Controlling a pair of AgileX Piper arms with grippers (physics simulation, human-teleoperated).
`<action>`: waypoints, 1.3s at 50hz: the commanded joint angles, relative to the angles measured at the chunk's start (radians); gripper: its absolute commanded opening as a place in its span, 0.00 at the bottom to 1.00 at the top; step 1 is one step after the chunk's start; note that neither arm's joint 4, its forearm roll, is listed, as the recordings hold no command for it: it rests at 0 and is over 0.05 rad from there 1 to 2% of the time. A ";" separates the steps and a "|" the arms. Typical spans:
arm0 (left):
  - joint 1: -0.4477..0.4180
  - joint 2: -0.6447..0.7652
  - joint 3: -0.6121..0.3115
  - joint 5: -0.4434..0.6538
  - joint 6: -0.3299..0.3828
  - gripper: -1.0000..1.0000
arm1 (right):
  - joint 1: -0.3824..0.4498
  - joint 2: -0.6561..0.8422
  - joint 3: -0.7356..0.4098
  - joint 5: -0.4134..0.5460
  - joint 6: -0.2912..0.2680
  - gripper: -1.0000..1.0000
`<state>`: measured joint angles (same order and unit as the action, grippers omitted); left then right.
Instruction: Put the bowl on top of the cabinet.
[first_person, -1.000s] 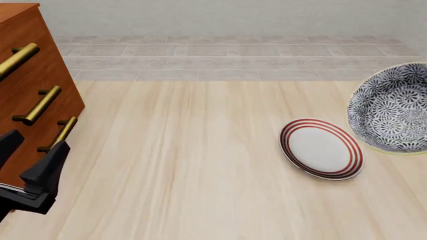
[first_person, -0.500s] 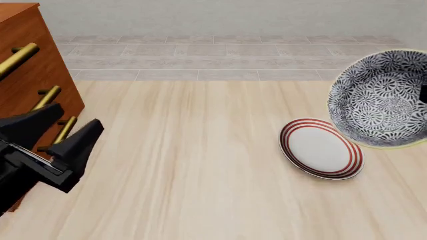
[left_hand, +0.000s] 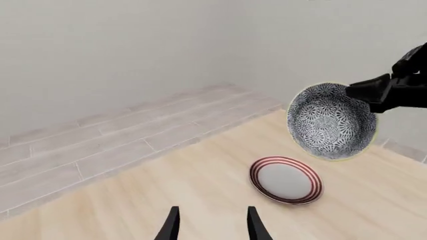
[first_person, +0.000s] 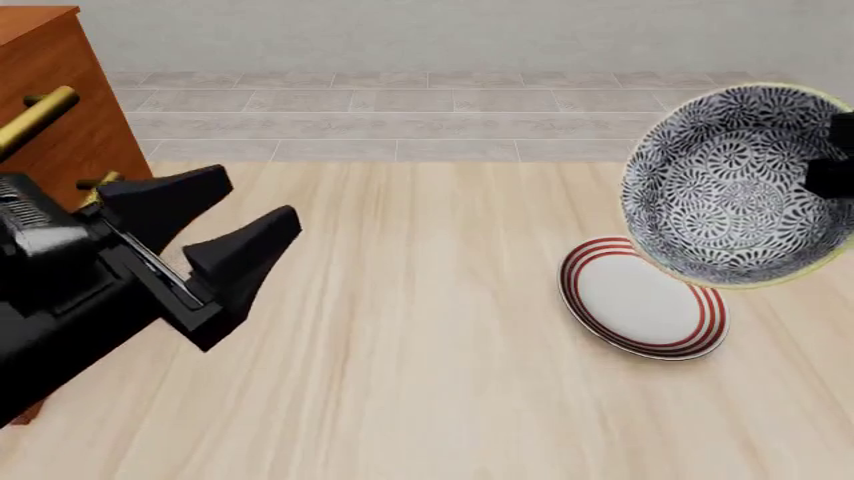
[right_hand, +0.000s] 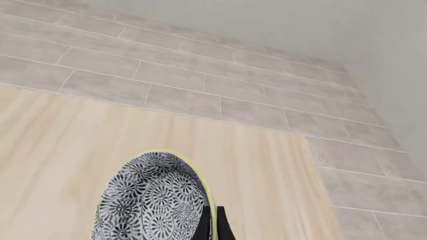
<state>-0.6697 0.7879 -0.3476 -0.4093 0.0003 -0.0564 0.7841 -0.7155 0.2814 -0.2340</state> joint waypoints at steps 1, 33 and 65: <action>-0.091 0.049 -0.085 0.037 -0.016 1.00 | 0.046 0.012 0.004 -0.027 -0.004 0.00; -0.209 0.130 -0.256 0.101 -0.033 1.00 | 0.131 0.036 0.008 -0.046 -0.033 0.00; -0.236 0.341 -0.367 0.034 -0.130 1.00 | 0.176 0.006 0.041 -0.032 -0.024 0.00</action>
<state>-0.8837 1.0739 -0.6900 -0.3572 -0.0984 0.1065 0.7942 -0.6787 0.2532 -0.2659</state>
